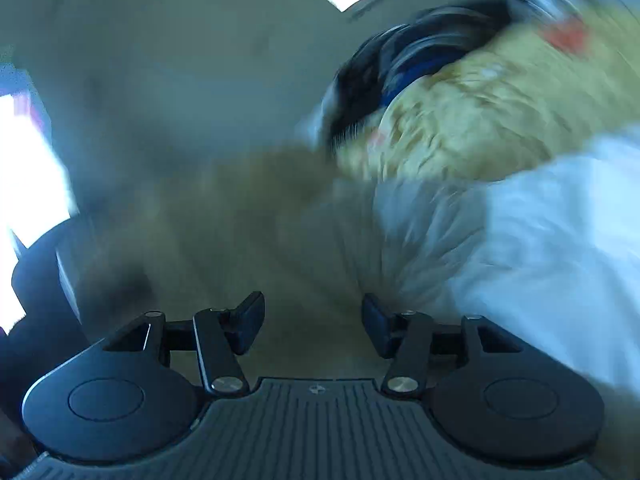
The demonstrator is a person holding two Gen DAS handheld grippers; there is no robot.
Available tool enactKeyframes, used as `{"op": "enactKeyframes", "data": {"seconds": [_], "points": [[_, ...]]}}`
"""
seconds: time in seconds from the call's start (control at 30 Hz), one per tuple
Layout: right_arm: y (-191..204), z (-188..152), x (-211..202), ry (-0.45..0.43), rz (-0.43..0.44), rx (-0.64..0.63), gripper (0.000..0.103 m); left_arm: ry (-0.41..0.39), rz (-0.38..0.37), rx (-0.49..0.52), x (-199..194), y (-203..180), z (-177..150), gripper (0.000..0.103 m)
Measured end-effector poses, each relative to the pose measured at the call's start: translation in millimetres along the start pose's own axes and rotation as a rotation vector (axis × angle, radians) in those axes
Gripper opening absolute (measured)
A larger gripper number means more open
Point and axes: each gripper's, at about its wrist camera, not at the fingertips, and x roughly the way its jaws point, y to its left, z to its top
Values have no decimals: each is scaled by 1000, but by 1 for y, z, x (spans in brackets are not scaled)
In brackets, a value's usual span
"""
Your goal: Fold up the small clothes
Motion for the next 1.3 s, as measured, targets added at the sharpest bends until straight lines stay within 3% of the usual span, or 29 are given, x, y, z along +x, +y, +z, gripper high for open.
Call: {"op": "enactKeyframes", "data": {"seconds": [0.03,0.07,0.1,0.17,0.33,0.47,0.57,0.63,0.67,0.73,0.77,0.8,0.97,1.1,1.17,1.3], "points": [[-4,4,-18,-51,51,74,66,-24,-17,48,-6,-10,0,17],[-7,7,-38,-89,99,128,79,-45,-35,95,-11,-20,1,17],[-8,10,-54,-101,128,163,90,-65,-60,146,-16,-31,-1,17],[-8,15,-84,-100,167,230,101,-103,-111,258,-26,-54,-7,17],[-2,29,-133,-105,226,278,102,-169,-286,507,-49,-111,-39,17],[12,35,-146,-30,167,207,102,-154,-436,613,-59,-140,-62,17],[17,35,-148,29,60,167,103,-126,-497,653,-61,-153,-72,17],[20,32,-149,61,-36,126,99,-104,-534,664,-60,-157,-76,17],[22,31,-150,65,-92,95,92,-98,-555,671,-60,-159,-77,17],[24,27,-154,62,-152,42,71,-99,-596,680,-65,-164,-78,17],[25,25,-156,61,-172,15,46,-98,-609,679,-66,-165,-77,17],[28,23,-161,61,-186,-17,31,-89,-635,674,-65,-167,-75,17],[26,10,-193,50,-231,-60,29,-2,-775,628,-60,-166,-73,16],[-16,-12,-207,50,-330,42,27,199,-842,577,-27,-175,-84,16],[-38,-26,-211,26,-326,106,32,283,-869,518,-11,-175,-84,17],[-56,-42,-211,-24,-297,134,31,374,-897,419,10,-164,-65,17]]}}
